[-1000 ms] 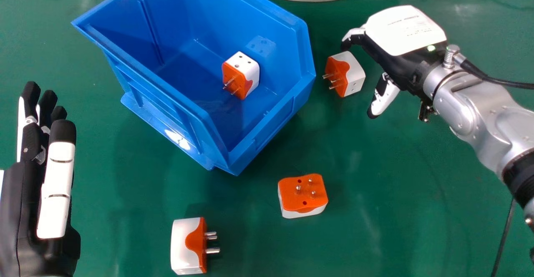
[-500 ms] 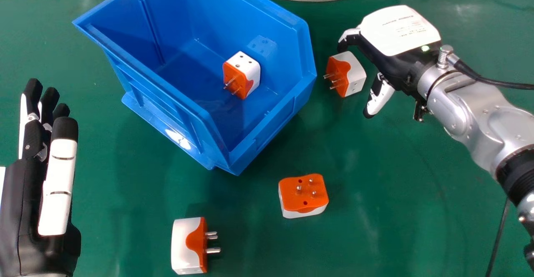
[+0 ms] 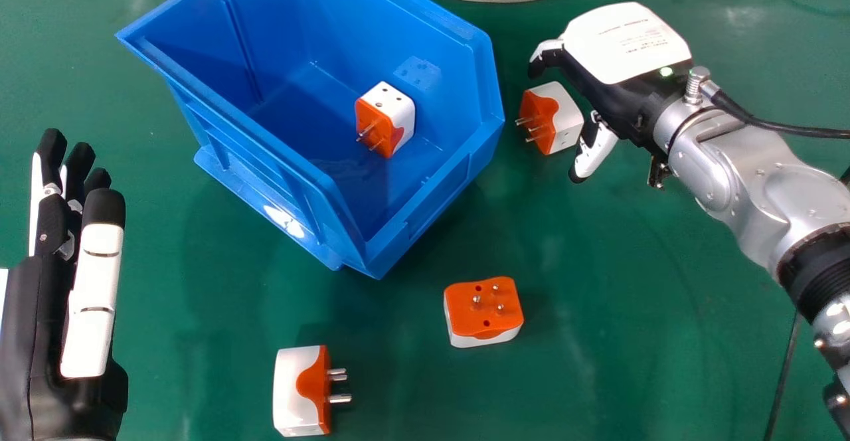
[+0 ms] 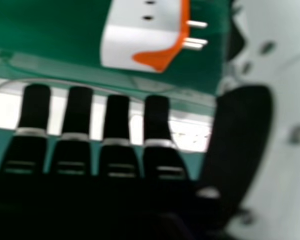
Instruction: Pick all objects and put in blue box
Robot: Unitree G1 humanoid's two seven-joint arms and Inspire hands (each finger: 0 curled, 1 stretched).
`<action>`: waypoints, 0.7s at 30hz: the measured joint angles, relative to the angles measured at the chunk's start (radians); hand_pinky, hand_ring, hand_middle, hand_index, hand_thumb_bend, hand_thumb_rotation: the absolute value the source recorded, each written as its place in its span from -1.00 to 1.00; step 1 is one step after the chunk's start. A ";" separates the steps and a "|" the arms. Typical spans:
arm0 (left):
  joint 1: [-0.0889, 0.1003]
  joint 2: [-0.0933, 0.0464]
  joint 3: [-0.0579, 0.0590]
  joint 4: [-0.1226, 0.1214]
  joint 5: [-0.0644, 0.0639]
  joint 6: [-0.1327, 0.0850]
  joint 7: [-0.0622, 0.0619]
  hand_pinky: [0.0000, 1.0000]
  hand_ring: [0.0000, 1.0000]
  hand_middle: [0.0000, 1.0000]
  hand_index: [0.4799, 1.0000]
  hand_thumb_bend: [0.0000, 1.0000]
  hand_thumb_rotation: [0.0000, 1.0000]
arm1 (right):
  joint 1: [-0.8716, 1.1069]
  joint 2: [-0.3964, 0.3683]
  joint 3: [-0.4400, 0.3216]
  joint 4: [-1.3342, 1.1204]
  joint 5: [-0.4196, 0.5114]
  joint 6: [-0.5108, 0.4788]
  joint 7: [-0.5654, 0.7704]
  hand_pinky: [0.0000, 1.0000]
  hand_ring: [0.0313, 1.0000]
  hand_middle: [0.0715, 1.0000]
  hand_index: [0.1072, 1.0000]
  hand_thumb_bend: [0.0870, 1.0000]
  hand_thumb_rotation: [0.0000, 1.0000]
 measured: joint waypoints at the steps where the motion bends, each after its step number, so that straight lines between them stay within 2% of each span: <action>1: 0.000 0.000 0.000 0.000 -0.001 0.000 -0.001 0.96 0.97 0.99 1.00 0.25 0.63 | -0.001 0.001 0.000 0.002 0.001 0.002 -0.005 0.21 0.38 0.48 0.35 0.60 -0.95; 10: 0.000 0.000 0.000 0.000 0.000 0.000 -0.001 0.97 0.98 0.99 1.00 0.27 0.62 | -0.003 0.029 0.000 0.028 0.000 0.020 -0.061 0.06 0.24 0.40 0.27 0.60 -0.98; 11: 0.000 0.000 0.000 -0.001 0.000 0.000 -0.001 0.97 0.98 0.99 1.00 0.26 0.62 | -0.003 0.032 0.003 0.032 -0.001 0.024 -0.073 -0.06 0.11 0.26 0.20 0.47 -0.98; 13: 0.000 0.000 0.000 -0.002 -0.002 0.000 -0.002 0.97 0.98 0.99 1.00 0.26 0.62 | -0.005 0.036 0.010 0.039 -0.014 0.031 -0.095 -0.06 0.11 0.26 0.20 0.47 -0.98; 14: 0.000 0.000 0.001 -0.002 -0.004 0.000 -0.004 0.98 0.98 0.99 1.00 0.26 0.62 | -0.005 0.038 0.011 0.042 -0.018 0.035 -0.108 -0.19 -0.05 0.18 0.13 0.37 -0.99; 16: 0.000 0.001 0.001 -0.002 -0.008 0.000 -0.007 0.98 0.98 0.99 1.00 0.26 0.62 | -0.008 0.040 0.011 0.052 -0.018 0.032 -0.133 -0.19 -0.05 0.18 0.13 0.37 -0.99; 17: 0.000 0.001 0.002 -0.002 -0.008 0.000 -0.007 0.98 0.98 1.00 1.00 0.27 0.62 | -0.010 0.042 0.010 0.059 -0.017 0.027 -0.147 -0.26 -0.10 0.14 0.08 0.28 -0.99; 21: 0.002 0.001 0.003 -0.002 -0.008 0.000 -0.007 0.98 0.98 1.00 1.00 0.28 0.62 | -0.012 0.048 0.008 0.071 -0.011 0.033 -0.156 -0.32 -0.12 0.11 0.02 0.13 -0.99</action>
